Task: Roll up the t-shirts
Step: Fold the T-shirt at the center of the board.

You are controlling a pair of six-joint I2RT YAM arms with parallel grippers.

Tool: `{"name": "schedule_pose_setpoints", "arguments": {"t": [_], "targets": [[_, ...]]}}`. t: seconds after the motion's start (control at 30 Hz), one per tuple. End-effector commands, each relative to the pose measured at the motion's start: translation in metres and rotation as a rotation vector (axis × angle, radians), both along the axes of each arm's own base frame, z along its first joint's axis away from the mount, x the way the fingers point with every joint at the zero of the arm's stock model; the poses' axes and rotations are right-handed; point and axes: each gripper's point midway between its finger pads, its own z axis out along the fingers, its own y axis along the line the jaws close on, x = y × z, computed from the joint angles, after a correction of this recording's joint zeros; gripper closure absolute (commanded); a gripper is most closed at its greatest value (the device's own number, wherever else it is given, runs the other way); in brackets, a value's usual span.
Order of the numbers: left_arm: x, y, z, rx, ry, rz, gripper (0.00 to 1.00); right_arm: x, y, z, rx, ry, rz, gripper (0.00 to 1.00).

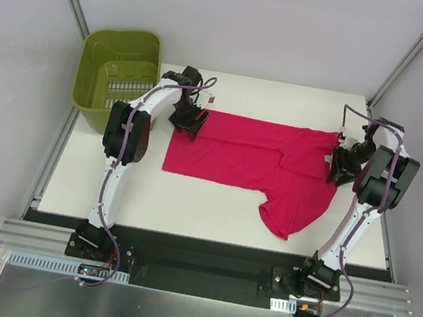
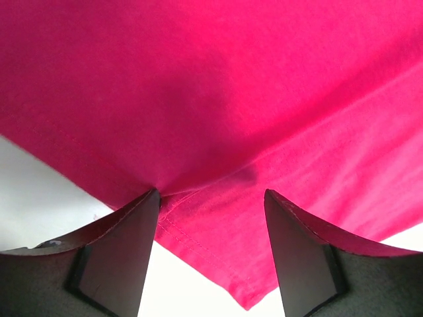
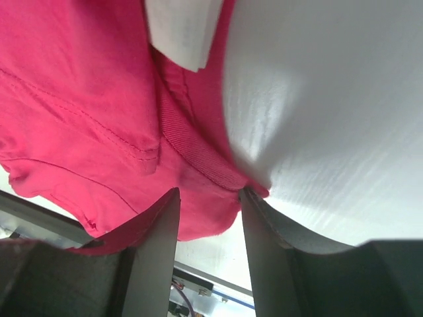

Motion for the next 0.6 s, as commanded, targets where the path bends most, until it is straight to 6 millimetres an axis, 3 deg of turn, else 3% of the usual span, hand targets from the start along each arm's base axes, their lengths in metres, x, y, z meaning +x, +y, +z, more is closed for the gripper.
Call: {"name": "schedule_pose_setpoints", "arguments": {"t": [0.0, 0.17, 0.27, 0.37, 0.4, 0.43, 0.5, 0.53, 0.57], "targets": [[0.023, 0.014, 0.005, 0.013, -0.041, 0.024, 0.35, 0.017, -0.016, 0.006, -0.048, -0.041, -0.003, 0.54], [0.038, 0.007, 0.022, -0.028, -0.102, -0.003, 0.34, 0.043, -0.019, 0.023, -0.043, -0.139, -0.002, 0.54], [0.044, 0.005, 0.042, -0.039, -0.150, -0.006, 0.34, 0.046, -0.016, 0.037, -0.026, -0.175, 0.004, 0.54], [0.039, 0.003, 0.066, -0.061, -0.181, -0.006, 0.33, 0.041, -0.001, 0.061, 0.023, -0.225, 0.019, 0.53], [0.036, 0.001, 0.084, -0.082, -0.207, -0.010, 0.33, 0.030, 0.008, 0.060, 0.049, -0.214, 0.040, 0.54], [0.030, -0.006, 0.090, -0.111, -0.202, -0.019, 0.32, 0.028, 0.016, 0.076, 0.062, -0.257, 0.059, 0.54], [0.018, -0.011, 0.100, -0.140, -0.196, -0.032, 0.32, 0.009, 0.036, 0.071, 0.095, -0.235, 0.120, 0.54], [0.012, -0.016, 0.101, -0.149, -0.184, -0.036, 0.32, 0.009, 0.040, 0.080, 0.082, -0.290, 0.142, 0.54], [0.003, -0.019, 0.097, -0.160, -0.158, -0.044, 0.32, 0.004, 0.047, 0.076, 0.079, -0.287, 0.159, 0.53]]}}
